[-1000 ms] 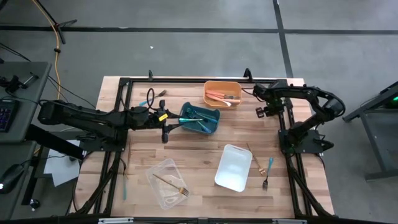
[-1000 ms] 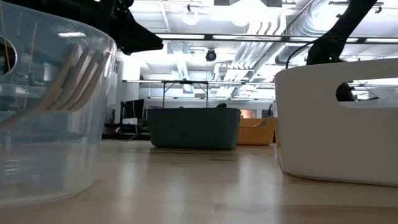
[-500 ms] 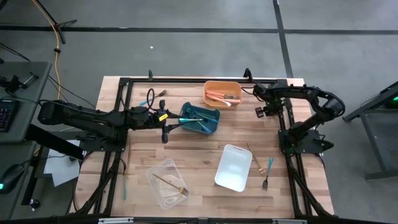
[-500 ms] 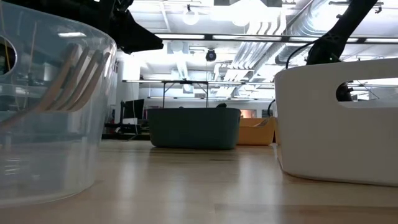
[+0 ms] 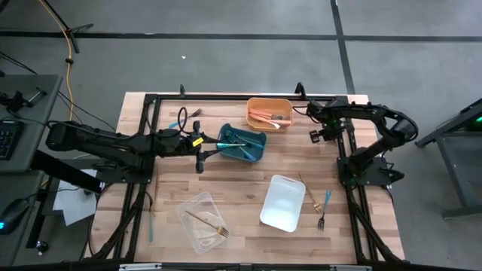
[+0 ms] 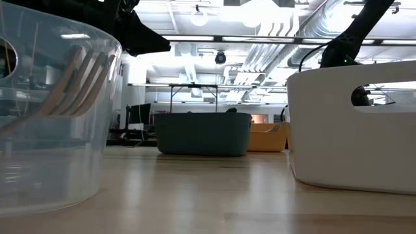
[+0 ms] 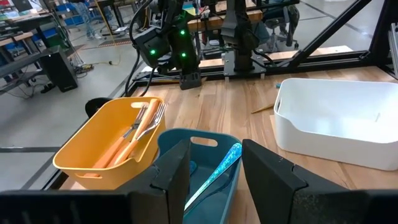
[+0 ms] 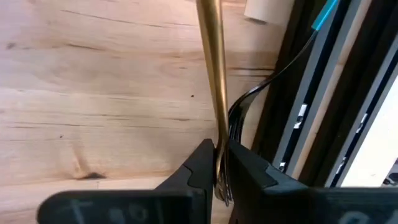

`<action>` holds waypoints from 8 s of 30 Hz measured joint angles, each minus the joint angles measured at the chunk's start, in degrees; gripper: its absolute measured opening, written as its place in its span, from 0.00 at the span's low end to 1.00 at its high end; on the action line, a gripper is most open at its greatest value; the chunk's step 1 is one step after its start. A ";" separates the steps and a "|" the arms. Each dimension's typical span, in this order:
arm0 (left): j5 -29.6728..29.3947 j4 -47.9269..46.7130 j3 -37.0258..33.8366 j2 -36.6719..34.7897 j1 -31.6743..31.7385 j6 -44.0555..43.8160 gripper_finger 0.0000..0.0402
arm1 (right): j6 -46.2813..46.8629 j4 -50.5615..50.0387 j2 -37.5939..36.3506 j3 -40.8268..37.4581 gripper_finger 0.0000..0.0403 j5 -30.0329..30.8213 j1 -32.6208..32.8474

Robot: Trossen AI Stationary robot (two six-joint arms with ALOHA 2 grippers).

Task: Sort silverware by color (type)
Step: Put the gold fork into the transparent bin

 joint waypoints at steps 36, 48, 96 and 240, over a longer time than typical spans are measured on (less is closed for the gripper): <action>0.00 -0.26 0.00 0.00 0.00 -1.46 0.34 | -6.07 -1.48 -12.00 0.09 0.09 -3.43 5.13; 0.00 -0.23 0.00 0.00 0.01 -1.44 0.34 | -3.81 2.84 -12.00 -1.05 0.37 0.47 3.04; 0.00 -0.26 0.00 0.01 0.00 -1.51 0.34 | -5.38 -0.64 -2.82 2.67 0.02 -4.38 2.13; -0.92 12.10 3.93 9.65 3.04 -2.43 0.03 | -23.03 83.31 3.30 7.32 0.27 -19.04 44.12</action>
